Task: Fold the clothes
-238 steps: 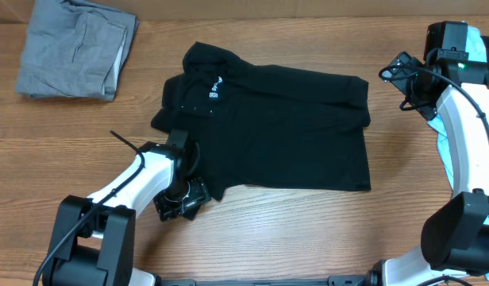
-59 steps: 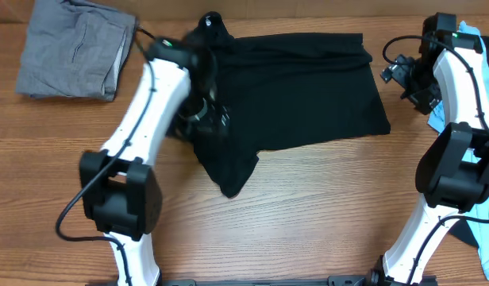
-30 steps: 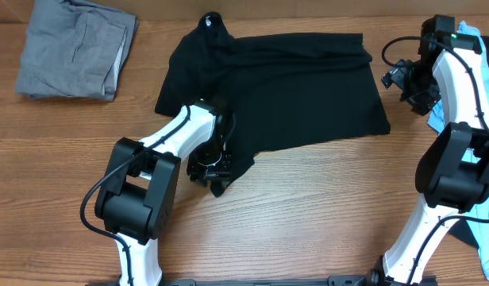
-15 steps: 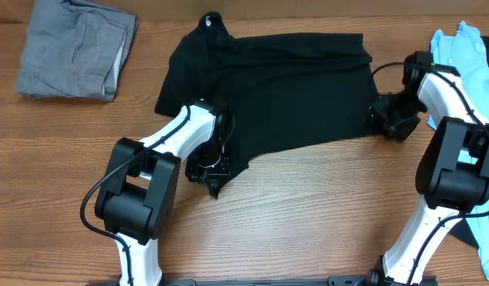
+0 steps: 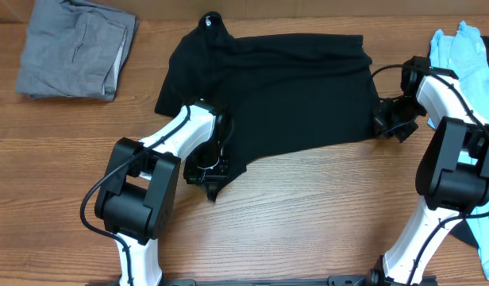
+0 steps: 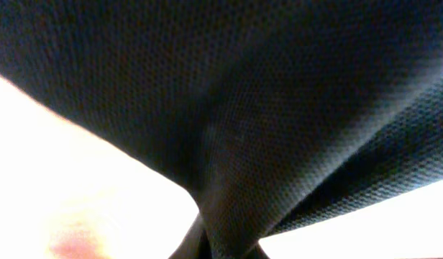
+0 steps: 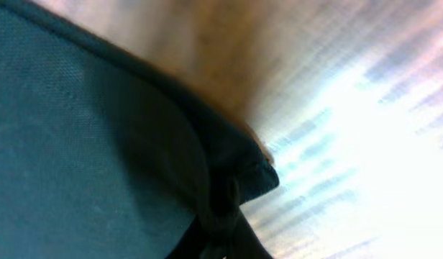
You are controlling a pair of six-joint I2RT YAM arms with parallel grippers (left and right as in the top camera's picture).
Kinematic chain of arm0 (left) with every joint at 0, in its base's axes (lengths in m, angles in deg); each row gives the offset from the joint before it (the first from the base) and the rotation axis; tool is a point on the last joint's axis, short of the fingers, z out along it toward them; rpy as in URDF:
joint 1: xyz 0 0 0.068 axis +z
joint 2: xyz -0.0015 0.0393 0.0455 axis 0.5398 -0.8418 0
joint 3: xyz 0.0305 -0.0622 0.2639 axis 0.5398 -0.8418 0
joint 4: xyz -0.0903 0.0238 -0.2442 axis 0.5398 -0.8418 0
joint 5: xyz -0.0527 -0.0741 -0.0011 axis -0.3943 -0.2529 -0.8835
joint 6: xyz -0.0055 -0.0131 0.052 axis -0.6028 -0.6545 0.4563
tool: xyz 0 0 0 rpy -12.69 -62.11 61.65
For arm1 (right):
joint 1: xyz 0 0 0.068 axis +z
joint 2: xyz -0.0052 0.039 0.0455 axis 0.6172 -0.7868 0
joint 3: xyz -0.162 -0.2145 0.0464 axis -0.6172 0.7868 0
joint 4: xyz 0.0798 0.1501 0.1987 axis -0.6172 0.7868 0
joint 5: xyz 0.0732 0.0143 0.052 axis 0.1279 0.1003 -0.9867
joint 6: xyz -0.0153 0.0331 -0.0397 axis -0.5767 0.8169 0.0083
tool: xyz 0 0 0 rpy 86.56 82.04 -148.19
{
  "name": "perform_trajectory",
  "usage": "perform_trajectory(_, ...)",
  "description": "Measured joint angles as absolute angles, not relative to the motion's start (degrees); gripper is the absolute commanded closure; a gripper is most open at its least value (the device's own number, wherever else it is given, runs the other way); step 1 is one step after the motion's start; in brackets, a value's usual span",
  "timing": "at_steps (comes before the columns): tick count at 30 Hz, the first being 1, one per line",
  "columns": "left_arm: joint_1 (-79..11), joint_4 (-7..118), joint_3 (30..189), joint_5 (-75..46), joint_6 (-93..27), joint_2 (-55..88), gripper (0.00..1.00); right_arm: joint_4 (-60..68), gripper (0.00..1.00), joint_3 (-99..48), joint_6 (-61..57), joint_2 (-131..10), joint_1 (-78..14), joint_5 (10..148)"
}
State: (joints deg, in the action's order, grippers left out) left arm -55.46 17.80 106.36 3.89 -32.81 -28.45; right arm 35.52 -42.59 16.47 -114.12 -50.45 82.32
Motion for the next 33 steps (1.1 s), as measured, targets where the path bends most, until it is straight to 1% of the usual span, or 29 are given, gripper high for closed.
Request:
perform_trajectory(7,-55.46,11.37,106.21,3.91,-33.4,-25.66,0.96,41.4,0.96,-42.35,19.46,-114.1,-50.45,85.47)
perform_trajectory(14,-55.46,5.71,106.17,4.87,-35.84,-11.16,0.96,49.13,0.96,-42.22,20.84,-111.56,-50.45,89.62)
perform_trajectory(17,-55.46,4.07,106.17,4.98,-36.17,-7.78,0.96,51.78,0.96,-42.2,21.13,-109.86,-50.45,91.63)
perform_trajectory(26,-55.46,0.18,105.93,4.94,-37.09,-7.51,0.96,56.91,0.96,-42.2,21.5,-104.52,-50.1,95.52)
perform_trajectory(28,-55.46,-1.24,105.84,4.94,-37.11,-7.51,0.96,57.77,0.94,-42.2,21.52,-104.31,-50.01,96.2)
perform_trajectory(33,-55.46,0.77,105.73,5.15,-37.11,-7.51,0.94,57.05,0.93,-42.18,21.5,-104.31,-50.01,96.94)
